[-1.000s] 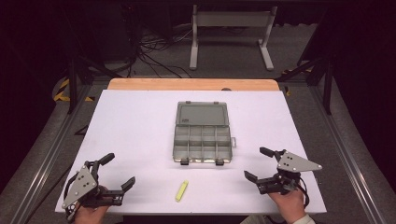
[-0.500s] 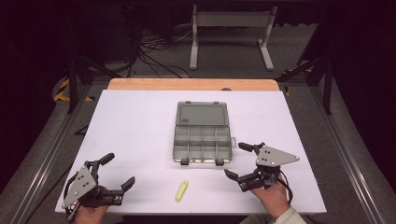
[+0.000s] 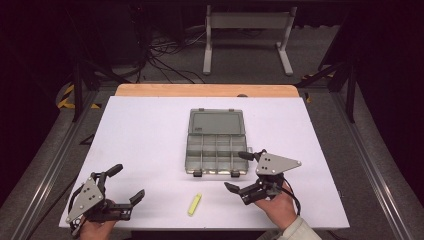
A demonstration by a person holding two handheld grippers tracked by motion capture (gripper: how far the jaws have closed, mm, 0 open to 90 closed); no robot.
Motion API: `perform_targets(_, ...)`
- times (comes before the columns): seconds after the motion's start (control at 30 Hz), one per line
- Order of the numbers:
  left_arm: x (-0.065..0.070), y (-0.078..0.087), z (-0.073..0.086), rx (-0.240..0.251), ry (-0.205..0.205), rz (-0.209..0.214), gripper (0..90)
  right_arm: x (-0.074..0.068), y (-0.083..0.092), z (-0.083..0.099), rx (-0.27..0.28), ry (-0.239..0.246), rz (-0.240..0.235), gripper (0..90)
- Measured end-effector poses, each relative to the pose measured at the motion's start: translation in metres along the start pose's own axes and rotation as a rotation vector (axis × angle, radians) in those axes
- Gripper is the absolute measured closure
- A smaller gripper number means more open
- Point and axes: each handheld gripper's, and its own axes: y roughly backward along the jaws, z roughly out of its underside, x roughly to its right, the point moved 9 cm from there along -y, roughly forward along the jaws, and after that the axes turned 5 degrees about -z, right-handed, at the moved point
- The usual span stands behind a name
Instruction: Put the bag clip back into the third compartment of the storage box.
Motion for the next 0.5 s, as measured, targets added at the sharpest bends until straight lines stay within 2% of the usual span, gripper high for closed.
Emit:
perform_targets(0.17,0.000,0.000,0.000,0.002,0.001,0.002,1.5,-0.004,-0.007,-0.007,-0.014,-0.004,-0.031,5.6)
perform_targets(0.3,0.000,0.000,0.000,-0.003,0.000,0.002,1.5,-0.007,-0.010,-0.012,-0.011,0.013,-0.042,6.6)
perform_targets(0.5,0.000,0.000,0.000,-0.004,-0.002,0.002,1.5,-0.012,-0.016,-0.014,-0.028,0.016,-0.065,8.2)
